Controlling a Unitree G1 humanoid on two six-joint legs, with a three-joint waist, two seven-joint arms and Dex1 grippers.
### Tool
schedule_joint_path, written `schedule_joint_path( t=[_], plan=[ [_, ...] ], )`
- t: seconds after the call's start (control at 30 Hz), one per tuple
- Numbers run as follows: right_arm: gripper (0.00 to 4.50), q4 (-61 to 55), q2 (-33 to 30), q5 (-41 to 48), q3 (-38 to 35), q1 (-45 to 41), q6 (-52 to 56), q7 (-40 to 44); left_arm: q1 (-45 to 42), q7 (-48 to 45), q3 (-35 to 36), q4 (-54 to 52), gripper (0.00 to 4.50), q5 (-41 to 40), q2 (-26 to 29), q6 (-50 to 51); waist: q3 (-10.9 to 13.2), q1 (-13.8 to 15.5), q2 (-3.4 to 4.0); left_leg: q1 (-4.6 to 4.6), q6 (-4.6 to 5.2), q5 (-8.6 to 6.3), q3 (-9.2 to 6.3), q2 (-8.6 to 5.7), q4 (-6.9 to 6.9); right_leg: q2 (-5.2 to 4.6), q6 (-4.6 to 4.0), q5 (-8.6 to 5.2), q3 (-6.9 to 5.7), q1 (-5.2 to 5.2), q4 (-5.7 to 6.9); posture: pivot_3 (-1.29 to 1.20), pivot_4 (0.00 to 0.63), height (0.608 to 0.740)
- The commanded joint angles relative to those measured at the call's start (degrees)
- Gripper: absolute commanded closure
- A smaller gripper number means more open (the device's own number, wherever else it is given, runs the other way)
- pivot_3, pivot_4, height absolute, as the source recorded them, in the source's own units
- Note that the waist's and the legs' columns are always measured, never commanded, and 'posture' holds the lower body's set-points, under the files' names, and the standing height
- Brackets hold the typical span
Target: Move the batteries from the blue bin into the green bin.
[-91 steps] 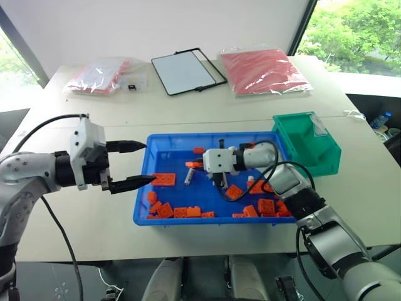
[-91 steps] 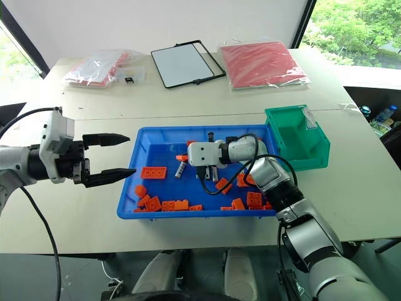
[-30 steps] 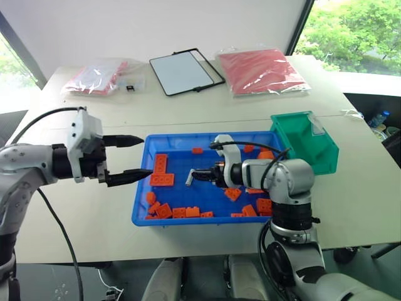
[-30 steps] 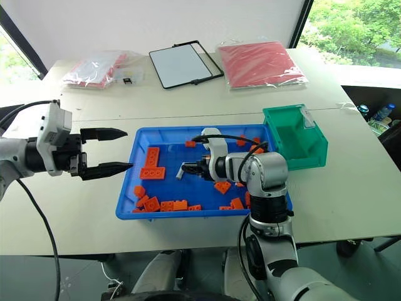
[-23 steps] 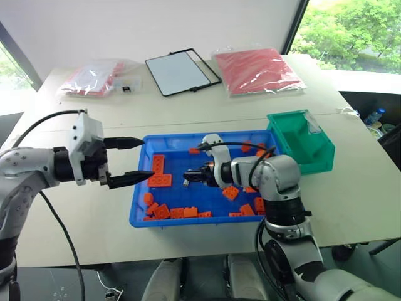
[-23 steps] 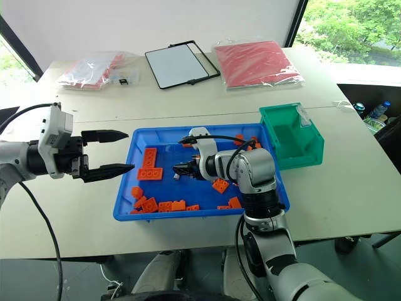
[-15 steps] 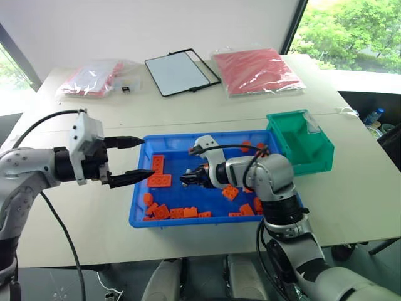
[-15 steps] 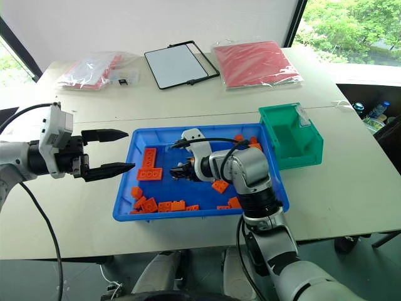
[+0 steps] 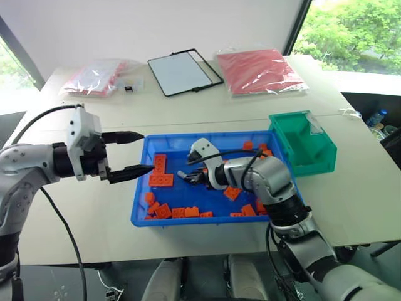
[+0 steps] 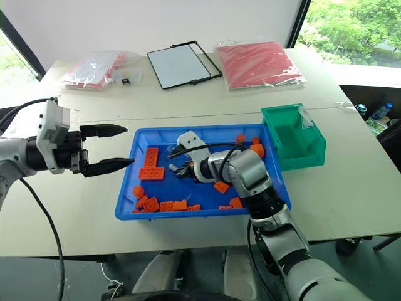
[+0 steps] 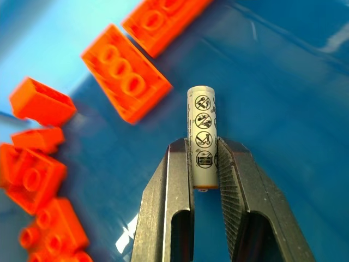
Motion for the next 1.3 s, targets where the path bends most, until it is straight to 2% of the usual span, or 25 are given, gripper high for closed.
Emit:
schedule_joint_path(
  t=[0.03, 0.13, 0.3, 0.43, 0.57, 0.6, 0.7, 0.83, 1.0, 1.07, 1.13, 1.3],
  plan=[
    [4.39, -9.5, -4.4, 4.1, -12.5, -4.8, 4.9, 1.1, 0.3, -0.7, 0.2, -1.5, 0.00, -0.6, -0.5, -0.8, 0.0, 0.5, -0.03, -0.08, 0.00, 0.00, 0.01, 0.00, 0.03, 0.00, 0.00, 0.00, 0.00, -0.05, 0.00, 0.00, 0.150, 0.735],
    [4.39, -11.1, -13.6, 3.2, -21.2, -6.7, 3.5, 0.8, 0.8, -1.2, -0.4, -1.3, 0.00, 0.0, -1.0, -1.5, 0.1, 1.0, -0.02, -0.37, 0.01, 0.01, 0.01, 0.00, 0.05, 0.00, 0.00, 0.00, -0.02, -0.28, 0.00, 0.00, 0.150, 0.735],
    [4.39, -9.3, -26.7, 0.7, -26.8, -0.6, -2.2, 1.3, -0.6, -1.3, -1.3, 0.5, 0.00, 0.7, -2.1, -2.3, 0.1, 0.9, -0.14, -0.51, 0.13, -0.08, -0.01, 0.00, 0.01, -0.05, 0.01, -0.01, -0.12, -0.28, -0.19, 0.00, 0.150, 0.735],
    [4.39, -6.7, -30.4, -1.4, -28.0, 5.4, -7.4, 0.0, -1.9, -1.5, -2.5, 1.7, 0.00, 1.4, -2.9, -2.9, 0.1, 0.2, -0.12, -0.56, 0.19, -0.09, 0.26, 0.03, 0.03, -0.09, 0.03, 0.00, 0.00, -0.44, -0.11, 0.00, 0.150, 0.735],
    [2.43, -4.7, -30.7, -3.6, -27.9, 9.5, -12.4, -1.7, -3.5, -1.6, -3.5, 2.5, 0.00, 1.7, -3.4, -3.0, 0.1, 0.5, -0.12, -0.58, 0.21, -0.09, 0.36, 0.09, 0.08, -0.05, 0.03, 0.00, 0.08, -0.53, -0.02, 0.00, 0.150, 0.735],
    [1.80, -4.6, -30.9, -4.1, -27.6, 10.1, -13.9, -1.9, -3.7, -1.7, -3.6, 2.6, 0.00, 1.7, -3.5, -3.0, 0.1, 0.6, -0.12, -0.59, 0.21, -0.09, 0.36, 0.08, 0.09, -0.05, 0.03, 0.00, 0.08, -0.53, -0.02, 0.00, 0.150, 0.735],
    [0.33, -7.0, -31.9, -4.2, -26.2, 8.7, -17.3, -0.9, -3.9, -1.8, -3.9, 2.6, 0.00, 1.7, -3.5, -3.1, 0.1, 0.6, -0.11, -0.62, 0.21, -0.09, 0.37, 0.04, 0.12, -0.07, 0.04, 0.01, 0.09, -0.54, -0.03, 0.00, 0.150, 0.735],
    [0.33, -12.5, -30.2, 0.1, -25.3, 3.0, -11.7, -0.3, -3.6, -2.0, -3.7, 2.5, 0.00, 1.7, -3.4, -3.1, 0.1, 0.3, -0.08, -0.67, 0.21, -0.09, 0.38, 0.06, 0.12, -0.05, 0.04, 0.01, 0.11, -0.63, 0.00, 0.00, 0.150, 0.735],
    [0.33, -20.2, -16.5, 10.3, -26.7, -2.3, 7.3, -0.9, -4.0, -1.9, -4.0, 2.6, 0.00, 1.8, -3.4, -2.8, 0.1, 0.5, -0.15, -0.67, 0.20, -0.09, 0.29, 0.24, 0.09, 0.08, 0.01, 0.01, 0.15, -0.63, 0.01, 0.00, 0.150, 0.735],
    [0.33, -20.2, -10.4, 11.5, -26.8, -0.9, 11.8, -2.6, -4.2, -1.9, -4.2, 2.5, 0.00, 1.7, -3.2, -2.5, 0.1, 0.7, -0.14, -0.75, 0.20, -0.09, 0.27, 0.19, 0.11, 0.09, 0.01, 0.01, 0.16, -0.69, 0.04, 0.00, 0.150, 0.735],
    [0.33, -19.0, -7.0, 12.5, -25.6, 1.7, 13.0, -4.1, -4.4, -2.2, -4.2, 2.4, 0.00, 1.4, -2.9, -2.2, 0.1, 1.0, -0.16, -0.77, 0.20, -0.08, 0.23, 0.08, 0.16, 0.04, 0.01, 0.02, 0.15, -0.66, 0.05, 0.00, 0.150, 0.735],
    [0.33, -14.9, -3.9, 12.5, -24.1, 5.4, 13.0, -6.6, -4.6, -3.0, -3.7, 2.2, 0.00, 1.1, -2.1, -1.7, 0.1, 0.7, -0.16, -0.79, 0.20, -0.08, 0.25, -0.10, 0.23, -0.08, 0.07, 0.05, 0.19, -0.64, 0.01, 0.00, 0.150, 0.735]
  ],
)
